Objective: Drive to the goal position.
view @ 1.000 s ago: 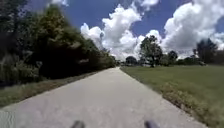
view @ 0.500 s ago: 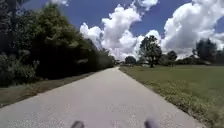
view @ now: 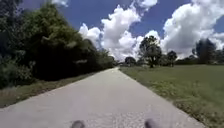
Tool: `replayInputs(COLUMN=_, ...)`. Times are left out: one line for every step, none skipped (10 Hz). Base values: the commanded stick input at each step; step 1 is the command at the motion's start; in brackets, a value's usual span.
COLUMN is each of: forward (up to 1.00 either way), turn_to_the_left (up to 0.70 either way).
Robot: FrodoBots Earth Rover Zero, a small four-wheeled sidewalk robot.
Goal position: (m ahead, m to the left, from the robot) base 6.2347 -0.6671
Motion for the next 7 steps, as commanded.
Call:
replayInputs(forward=0.5, turn_to_the_left=0.03)
replayInputs(forward=0.5, turn_to_the_left=0.0)
replayInputs(forward=0.5, turn_to_the_left=0.0)
replayInputs(forward=0.5, turn_to_the_left=0.0)
replayInputs(forward=0.5, turn_to_the_left=0.0)
replayInputs(forward=0.5, turn_to_the_left=0.0)
replayInputs(forward=0.5, turn_to_the_left=0.0)
